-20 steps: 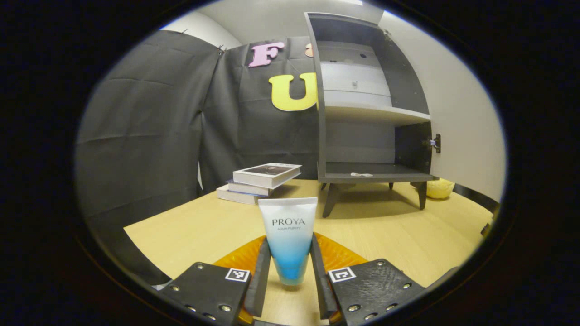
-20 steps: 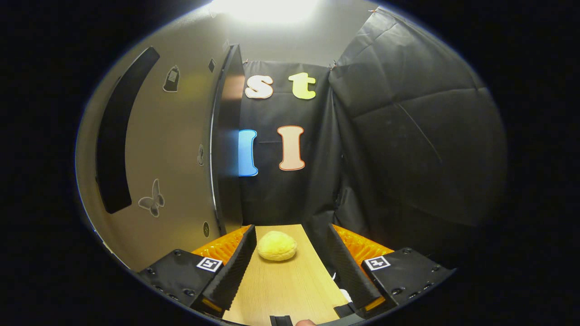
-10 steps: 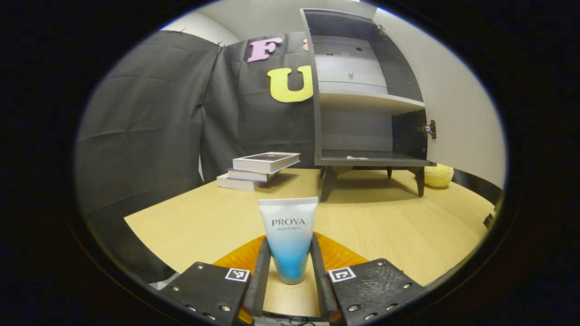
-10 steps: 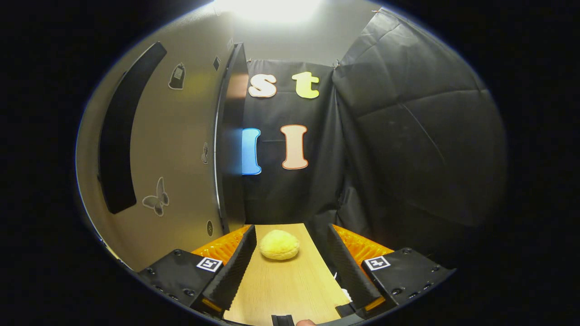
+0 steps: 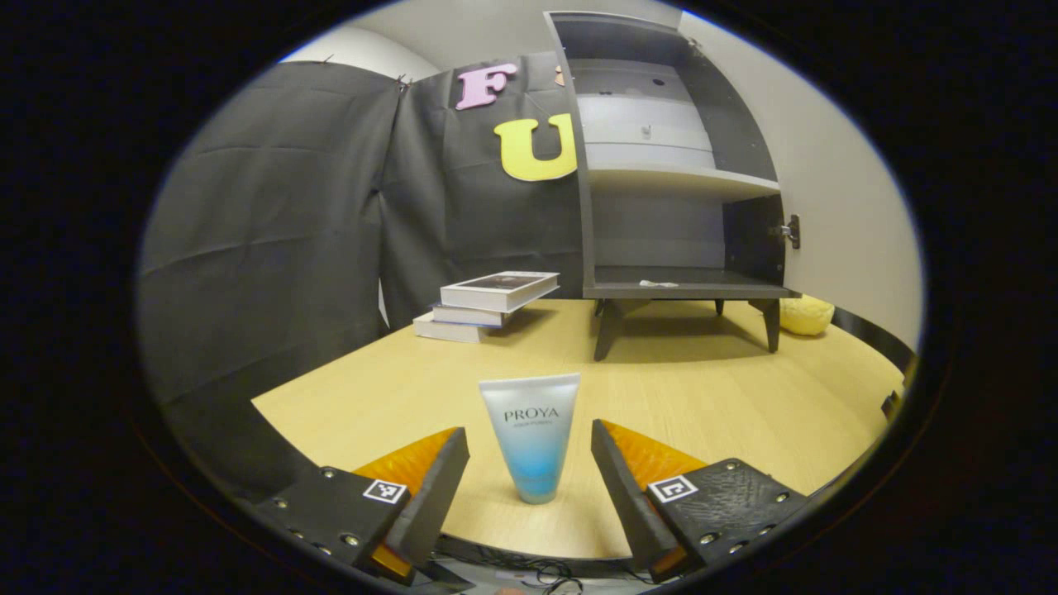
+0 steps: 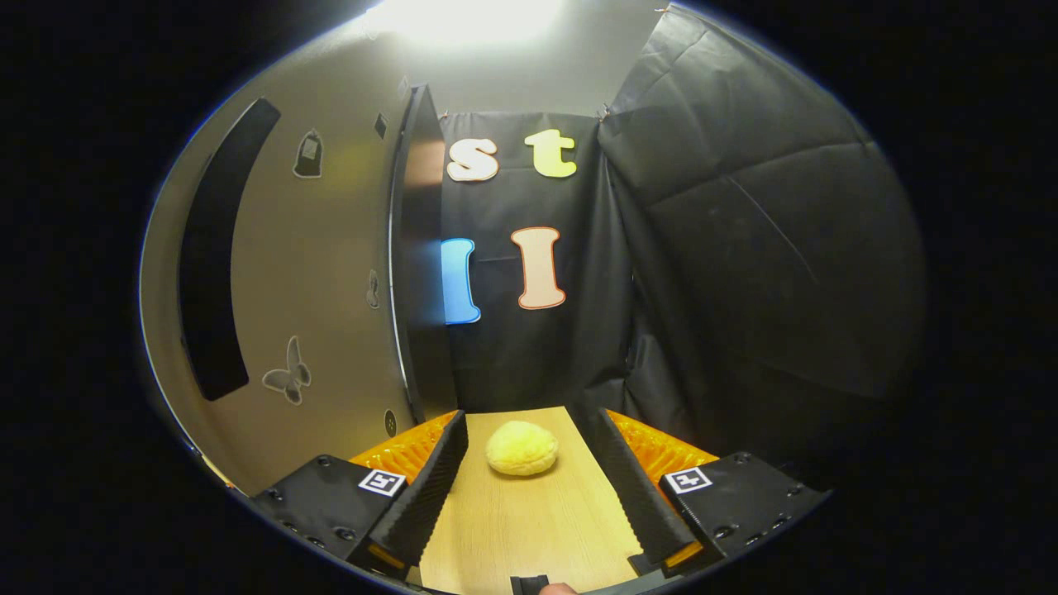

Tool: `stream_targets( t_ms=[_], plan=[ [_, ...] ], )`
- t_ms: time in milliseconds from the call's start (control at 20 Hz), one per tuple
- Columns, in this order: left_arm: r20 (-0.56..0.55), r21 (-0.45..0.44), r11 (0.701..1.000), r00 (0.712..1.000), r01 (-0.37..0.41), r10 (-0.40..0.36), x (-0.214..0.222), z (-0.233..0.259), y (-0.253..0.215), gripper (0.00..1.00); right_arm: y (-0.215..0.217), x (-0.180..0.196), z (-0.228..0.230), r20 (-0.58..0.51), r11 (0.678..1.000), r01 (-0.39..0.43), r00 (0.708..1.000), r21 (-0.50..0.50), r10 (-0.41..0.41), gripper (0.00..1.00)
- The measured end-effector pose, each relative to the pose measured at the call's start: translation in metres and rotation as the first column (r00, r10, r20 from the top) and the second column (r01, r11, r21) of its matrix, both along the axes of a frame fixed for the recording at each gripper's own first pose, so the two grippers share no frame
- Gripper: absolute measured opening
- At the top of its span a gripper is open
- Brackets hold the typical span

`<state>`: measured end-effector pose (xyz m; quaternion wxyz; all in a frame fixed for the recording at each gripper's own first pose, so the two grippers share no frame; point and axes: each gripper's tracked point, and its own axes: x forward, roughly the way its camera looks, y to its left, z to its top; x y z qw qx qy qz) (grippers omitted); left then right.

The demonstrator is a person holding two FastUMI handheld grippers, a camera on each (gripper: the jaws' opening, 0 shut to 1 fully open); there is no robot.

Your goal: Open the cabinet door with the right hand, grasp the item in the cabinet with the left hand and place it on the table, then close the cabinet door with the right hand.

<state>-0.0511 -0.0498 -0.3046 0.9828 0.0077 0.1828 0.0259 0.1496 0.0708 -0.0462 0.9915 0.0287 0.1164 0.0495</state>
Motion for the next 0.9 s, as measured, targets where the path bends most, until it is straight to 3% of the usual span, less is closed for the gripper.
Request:
stream_targets(
  t_ms=[500, 600, 800, 850, 900],
  plan=[
    [0.134, 0.005, 1.000, 0.991, -0.030, 0.029, 0.008, 0.179, 0.020, 0.91, 0.021, -0.028, 0.067, 0.051, 0.998, -0.062, 0.997, -0.029, 0.063, 0.98],
    [0.157, -0.004, 1.000, 0.987, -0.014, 0.014, 0.015, 0.206, 0.025, 0.90, 0.028, -0.038, 0.074, 0.052, 0.998, -0.046, 0.997, -0.032, 0.048, 0.92],
    [0.231, -0.004, 0.998, 0.971, 0.055, -0.052, 0.028, 0.252, 0.036, 0.89, 0.035, -0.058, 0.090, 0.093, 0.998, 0.017, 0.996, -0.065, -0.011, 0.92],
    [0.244, -0.005, 0.998, 0.968, 0.067, -0.064, 0.031, 0.258, 0.040, 0.89, 0.037, -0.061, 0.093, 0.098, 0.997, 0.035, 0.995, -0.070, -0.028, 1.00],
    [0.258, -0.010, 0.997, 0.964, 0.077, -0.072, 0.033, 0.264, 0.044, 0.89, 0.038, -0.064, 0.094, 0.100, 0.996, 0.050, 0.994, -0.073, -0.042, 0.92]
  ],
)
